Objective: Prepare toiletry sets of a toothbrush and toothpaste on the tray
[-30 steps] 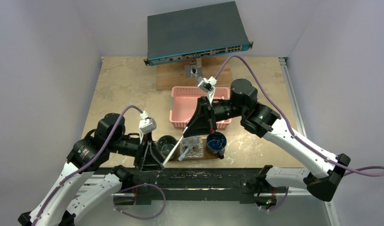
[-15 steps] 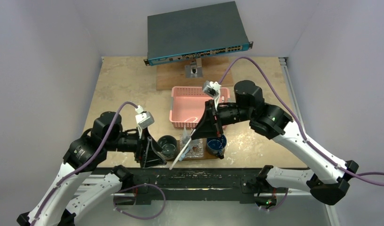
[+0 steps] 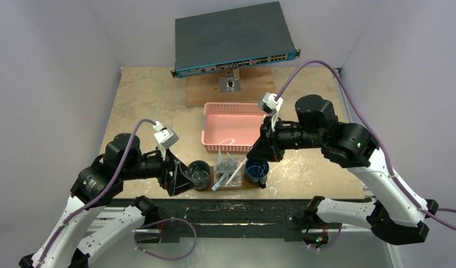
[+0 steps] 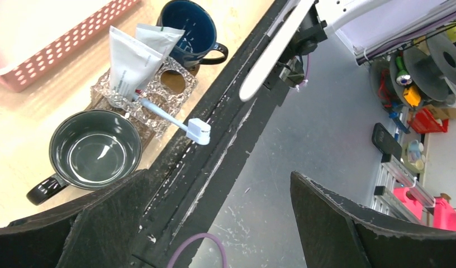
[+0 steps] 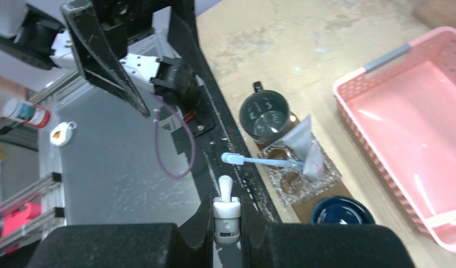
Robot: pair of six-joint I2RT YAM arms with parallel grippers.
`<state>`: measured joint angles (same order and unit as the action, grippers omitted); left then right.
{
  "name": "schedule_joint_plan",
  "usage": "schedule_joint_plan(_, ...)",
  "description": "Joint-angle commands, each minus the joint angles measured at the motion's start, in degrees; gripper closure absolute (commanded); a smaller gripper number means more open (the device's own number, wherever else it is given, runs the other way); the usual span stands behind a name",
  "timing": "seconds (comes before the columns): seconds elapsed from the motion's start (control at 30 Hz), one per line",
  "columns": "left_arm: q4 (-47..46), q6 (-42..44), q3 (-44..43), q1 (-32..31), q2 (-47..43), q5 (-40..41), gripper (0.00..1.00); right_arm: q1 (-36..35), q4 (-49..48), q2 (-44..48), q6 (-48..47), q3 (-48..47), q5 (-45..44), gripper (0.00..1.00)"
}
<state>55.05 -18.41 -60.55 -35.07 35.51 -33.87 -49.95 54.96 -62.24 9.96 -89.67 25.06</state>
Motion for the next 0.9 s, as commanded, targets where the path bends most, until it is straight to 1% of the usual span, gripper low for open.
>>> schedule_joint_plan(0.0,-0.7,-0.1,-1.7,-0.1,-1.1,3.4,0.04,-0.6,7.7,0.1,-1.1,-4.5,-10.2,1.0)
schedule_joint_plan(0.17,-1.0,-0.3,-1.7,0.0,-1.8,6.1,0.04,-3.3,8.6,-0.8,1.1,-3.7,-19.1,1.0)
schedule_joint_plan(0.4,-2.2,-0.6,-0.7,-0.1,-2.3,7.3,0.04,-13.1,7.3,-2.8,5.6,-3.9,-32.4,1.0)
schedule_joint_plan(0.67,-3.6,-1.0,1.1,0.0,-3.1,8.4,0.04,-28.4,5.3,-5.4,10.3,-2.9,-48.4,1.0)
schedule_joint_plan(0.77,-4.7,-1.5,2.1,-0.1,-3.6,8.8,0.04,-32.3,4.0,-5.4,11.6,-1.6,-52.2,1.0)
schedule_joint_plan(0.87,-5.4,-1.6,2.7,0.0,-3.5,8.1,0.04,-34.3,2.7,-5.9,12.6,0.2,-54.2,1.0)
